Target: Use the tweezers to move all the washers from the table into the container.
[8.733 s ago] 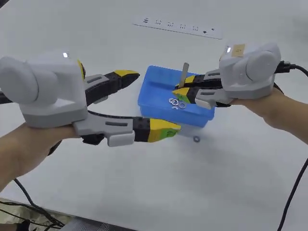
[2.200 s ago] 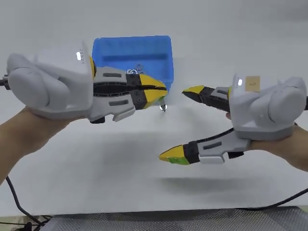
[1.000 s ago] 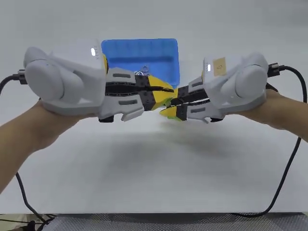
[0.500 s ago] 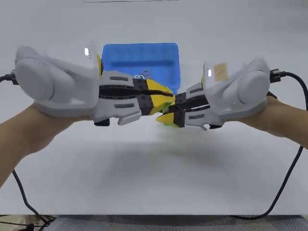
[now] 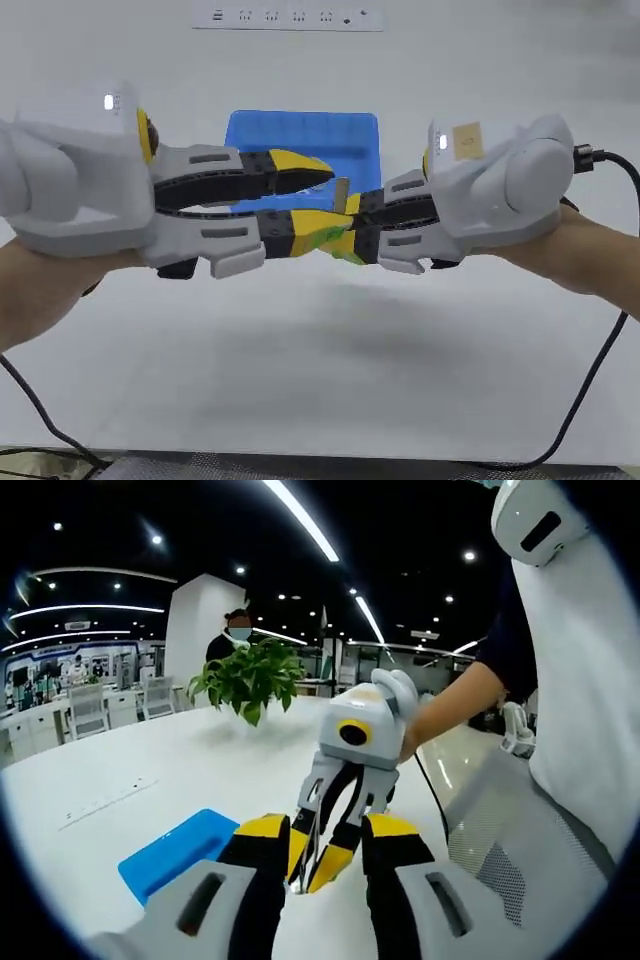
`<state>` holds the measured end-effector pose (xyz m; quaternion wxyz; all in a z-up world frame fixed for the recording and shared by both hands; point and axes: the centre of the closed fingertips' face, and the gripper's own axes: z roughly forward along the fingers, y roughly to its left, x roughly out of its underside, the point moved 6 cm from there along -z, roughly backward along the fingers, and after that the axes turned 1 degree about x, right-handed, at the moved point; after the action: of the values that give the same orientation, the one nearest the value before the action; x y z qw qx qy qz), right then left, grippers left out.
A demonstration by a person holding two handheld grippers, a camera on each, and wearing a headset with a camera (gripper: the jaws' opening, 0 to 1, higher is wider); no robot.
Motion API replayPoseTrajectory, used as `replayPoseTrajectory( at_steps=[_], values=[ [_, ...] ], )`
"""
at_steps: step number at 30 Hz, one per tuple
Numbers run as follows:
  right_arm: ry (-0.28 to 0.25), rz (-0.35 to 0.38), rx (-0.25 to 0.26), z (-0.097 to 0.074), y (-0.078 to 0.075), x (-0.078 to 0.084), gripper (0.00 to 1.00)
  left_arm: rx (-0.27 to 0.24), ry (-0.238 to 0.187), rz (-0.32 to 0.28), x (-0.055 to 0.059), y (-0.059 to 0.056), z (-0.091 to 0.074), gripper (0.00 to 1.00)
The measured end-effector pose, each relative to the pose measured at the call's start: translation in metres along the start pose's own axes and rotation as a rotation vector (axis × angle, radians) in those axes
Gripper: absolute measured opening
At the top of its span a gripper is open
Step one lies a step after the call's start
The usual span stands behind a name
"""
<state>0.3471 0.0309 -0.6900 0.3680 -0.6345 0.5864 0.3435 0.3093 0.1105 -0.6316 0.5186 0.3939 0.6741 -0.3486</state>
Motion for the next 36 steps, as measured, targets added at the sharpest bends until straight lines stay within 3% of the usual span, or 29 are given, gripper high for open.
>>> replayPoseTrajectory(
  at_steps=[1, 3, 6, 11, 16, 26, 31, 36],
  values=[
    [-0.001, -0.003, 0.001, -0.001, -0.001, -0.003, 0.09, -0.002, 0.003, -0.002, 0.001, -0.001, -0.002, 0.37],
    [-0.003, -0.012, 0.005, -0.001, -0.002, -0.009, 0.1, -0.069, 0.006, -0.016, 0.005, 0.001, -0.009, 0.47],
    [-0.01, -0.018, 0.008, -0.003, -0.005, -0.017, 0.1, -0.161, -0.017, -0.072, 0.011, 0.004, -0.021, 0.71],
    [-0.017, -0.039, 0.019, -0.005, -0.014, -0.03, 0.1, -0.229, -0.028, -0.102, 0.015, 0.004, -0.038, 0.8],
    [-0.026, -0.067, 0.031, -0.006, -0.027, -0.043, 0.1, -0.303, -0.056, -0.144, 0.016, 0.005, -0.05, 0.98],
    [-0.043, -0.074, 0.088, 0.006, -0.068, -0.053, 0.1, -0.36, -0.047, -0.196, 0.033, 0.001, -0.063, 1.0],
    [-0.055, -0.028, 0.107, 0.033, -0.095, -0.044, 0.1, -0.41, -0.058, -0.229, 0.039, 0.0, -0.073, 1.0],
    [-0.034, -0.02, 0.094, 0.062, -0.096, -0.034, 0.1, -0.435, -0.025, -0.255, 0.051, 0.0, -0.084, 1.0]
  ],
)
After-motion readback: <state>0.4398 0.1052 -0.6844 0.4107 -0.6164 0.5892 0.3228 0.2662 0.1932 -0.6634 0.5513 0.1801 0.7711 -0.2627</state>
